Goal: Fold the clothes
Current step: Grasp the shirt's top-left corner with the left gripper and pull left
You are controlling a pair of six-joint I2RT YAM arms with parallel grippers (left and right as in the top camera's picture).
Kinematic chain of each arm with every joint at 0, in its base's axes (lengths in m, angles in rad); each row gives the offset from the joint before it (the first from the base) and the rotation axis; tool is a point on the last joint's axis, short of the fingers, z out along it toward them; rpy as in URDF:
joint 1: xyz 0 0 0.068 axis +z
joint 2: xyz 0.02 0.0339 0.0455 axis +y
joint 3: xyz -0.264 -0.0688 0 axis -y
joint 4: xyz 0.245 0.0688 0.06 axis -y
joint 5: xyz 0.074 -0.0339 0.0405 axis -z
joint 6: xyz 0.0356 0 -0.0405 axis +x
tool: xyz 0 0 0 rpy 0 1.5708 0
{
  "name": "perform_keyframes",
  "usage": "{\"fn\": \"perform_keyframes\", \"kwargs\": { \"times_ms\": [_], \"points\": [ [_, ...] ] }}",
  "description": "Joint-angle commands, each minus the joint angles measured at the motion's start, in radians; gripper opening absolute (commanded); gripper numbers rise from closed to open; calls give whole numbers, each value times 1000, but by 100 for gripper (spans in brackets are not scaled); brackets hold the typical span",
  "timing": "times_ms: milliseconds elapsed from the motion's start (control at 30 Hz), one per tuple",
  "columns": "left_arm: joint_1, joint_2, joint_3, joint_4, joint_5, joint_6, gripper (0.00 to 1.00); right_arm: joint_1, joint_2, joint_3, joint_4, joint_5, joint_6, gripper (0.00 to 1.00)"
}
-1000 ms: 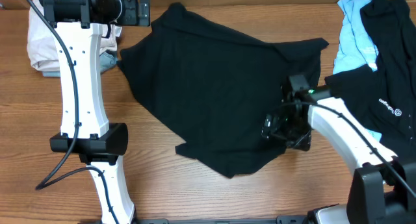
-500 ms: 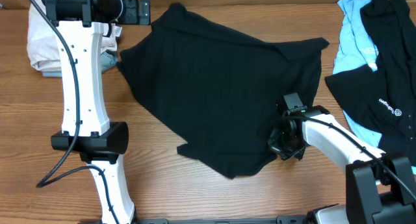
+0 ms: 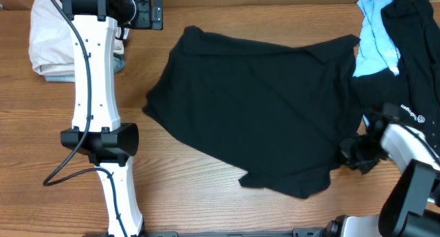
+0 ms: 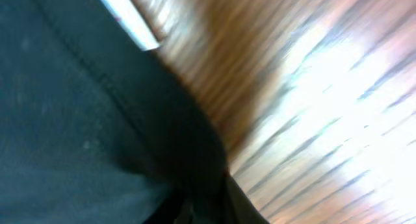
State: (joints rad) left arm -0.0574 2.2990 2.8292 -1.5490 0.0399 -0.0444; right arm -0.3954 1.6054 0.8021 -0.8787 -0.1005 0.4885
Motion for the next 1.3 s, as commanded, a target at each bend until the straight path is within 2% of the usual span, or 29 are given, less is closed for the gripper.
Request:
{"fn": "perform_keyframes", "kwargs": {
  "times_ms": [0, 133, 200, 233, 333, 400, 500, 600, 633, 667, 700, 1000, 1167, 1267],
  "points": [
    [5, 34, -3, 2, -6, 15, 100, -64, -2, 35, -32, -7, -75, 21],
    [5, 37, -37, 18, -6, 15, 100, -77, -6, 199, -153, -18, -114, 28],
    [5, 37, -55, 20, -6, 15, 100, -70, -13, 305, -219, -37, -146, 42],
    [5, 37, -69, 17, -6, 15, 100, -66, -16, 369, -259, -38, -150, 52],
    [5, 37, -111, 13, -4, 16, 100, -46, -16, 475, -307, -114, -210, 65],
    [3, 37, -184, 32, 64, 69, 100, -10, -16, 518, -301, -168, -232, 66],
    [-8, 37, -300, 104, 195, 182, 84, 42, -16, 521, -259, -171, -231, 66],
    [-39, 37, -475, 278, 227, 255, 53, 103, -16, 521, -217, -171, -231, 66],
    [-48, 37, -512, 321, 227, 266, 37, 111, -16, 521, -210, -171, -231, 67],
    [-59, 37, -549, 365, 227, 270, 13, 122, -16, 521, -202, -171, -231, 68],
    [-76, 37, -602, 425, 227, 269, 4, 131, -16, 521, -195, -171, -231, 67],
    [-192, 37, -898, 694, 175, 264, 4, 188, -16, 521, -164, -171, -227, 68],
    [-192, 37, -1008, 774, 156, 226, 4, 189, -16, 521, -162, -171, -227, 68],
    [-190, 37, -1044, 800, 85, 163, 4, 189, -16, 521, -162, -171, -227, 68]
  ]
}}
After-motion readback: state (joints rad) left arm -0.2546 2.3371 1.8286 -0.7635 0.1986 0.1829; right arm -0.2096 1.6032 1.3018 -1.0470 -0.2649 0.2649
